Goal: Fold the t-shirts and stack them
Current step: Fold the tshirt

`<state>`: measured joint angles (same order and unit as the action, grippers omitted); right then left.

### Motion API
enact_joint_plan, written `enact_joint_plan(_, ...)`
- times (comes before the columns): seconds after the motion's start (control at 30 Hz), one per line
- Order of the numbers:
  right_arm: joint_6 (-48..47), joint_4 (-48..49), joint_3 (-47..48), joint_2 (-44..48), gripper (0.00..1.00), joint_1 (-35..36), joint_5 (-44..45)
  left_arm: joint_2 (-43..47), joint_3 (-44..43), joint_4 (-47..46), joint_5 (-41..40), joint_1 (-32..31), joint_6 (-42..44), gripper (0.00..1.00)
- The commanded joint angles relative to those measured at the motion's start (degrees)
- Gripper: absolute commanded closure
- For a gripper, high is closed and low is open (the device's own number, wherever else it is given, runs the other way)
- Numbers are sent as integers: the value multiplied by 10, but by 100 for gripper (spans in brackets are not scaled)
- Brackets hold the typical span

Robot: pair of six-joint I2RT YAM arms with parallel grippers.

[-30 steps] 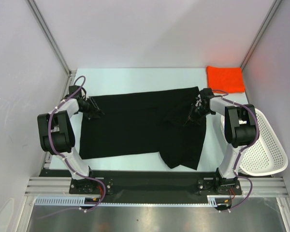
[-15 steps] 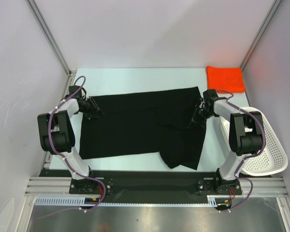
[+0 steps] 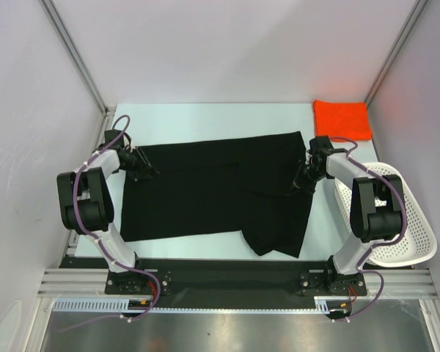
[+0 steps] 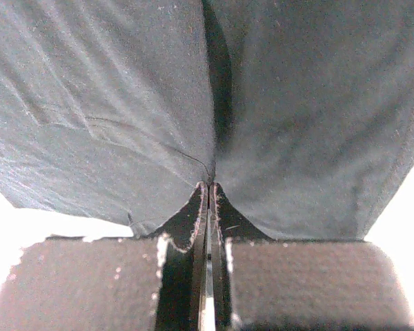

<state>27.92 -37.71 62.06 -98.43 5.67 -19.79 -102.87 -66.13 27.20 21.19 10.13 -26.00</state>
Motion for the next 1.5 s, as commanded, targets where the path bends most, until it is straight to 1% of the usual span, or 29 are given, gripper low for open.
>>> enact_joint_plan(0.0,11,-16,-5,33,100,-2,19,5,-13,-12,6,-1,0,58)
enact_joint_plan(0.27,11,-19,-9,36,100,-5,21,1,-26,-7,5,-1,-1,58)
enact_joint_plan(0.37,11,-31,-5,32,93,-7,19,2,-29,-1,0,-1,1,58)
enact_joint_plan(0.4,10,-33,-4,32,87,-7,10,3,-33,2,-4,0,2,58)
enact_joint_plan(0.47,8,-45,8,34,79,-12,6,6,-49,7,-18,3,8,59)
enact_joint_plan(0.5,-6,-48,18,37,67,-13,32,5,-58,19,-24,5,9,59)
enact_joint_plan(0.53,-11,-53,34,36,61,-15,57,3,-68,26,-32,8,11,59)
enact_joint_plan(0.57,-19,-51,87,33,55,-19,78,3,-87,31,-41,14,15,59)
enact_joint_plan(0.6,-31,-39,116,17,47,-22,98,2,-95,30,-54,19,16,59)
enact_joint_plan(0.63,-63,-3,149,4,43,-21,114,0,-103,28,-59,21,17,56)
enact_joint_plan(0.67,-79,11,203,-12,39,-21,129,-12,-123,24,-61,26,17,54)
enact_joint_plan(0.7,-92,21,239,-52,35,-22,138,-23,-137,26,-61,28,17,51)
enact_joint_plan(0.73,-118,30,266,-68,34,-25,139,-36,-154,31,-61,31,22,50)
enact_joint_plan(0.77,-133,36,315,-86,31,-29,142,-59,-185,34,-62,34,25,50)
enact_joint_plan(0.83,-173,54,355,-140,27,-32,143,-79,-214,39,-53,41,33,53)
enact_joint_plan(0.9,-182,49,427,-184,27,-45,143,-107,-246,33,-49,55,33,55)
enact_joint_plan(0.93,-181,46,451,-222,26,-50,137,-117,-256,29,-40,60,32,55)
enact_joint_plan(1.0,-176,41,502,-251,25,-52,106,-152,-288,22,-27,74,29,51)
enact_joint_plan(1.07,-179,41,525,-285,25,-52,99,-177,-330,34,-18,82,33,49)
enact_joint_plan(1.1,-179,32,555,-296,25,-52,98,-200,-342,42,-18,83,36,46)
enact_joint_plan(1.17,-179,19,582,-327,25,-52,93,-221,-376,50,-20,85,49,45)
enact_joint_plan(1.3,-197,16,612,-358,24,-51,65,-266,-421,72,-25,85,74,45)
enact_joint_plan(1.33,-197,15,618,-364,24,-67,62,-280,-428,72,-22,87,80,46)
enact_joint_plan(1.47,-194,18,608,-371,24,-73,50,-308,-455,75,-24,86,89,48)
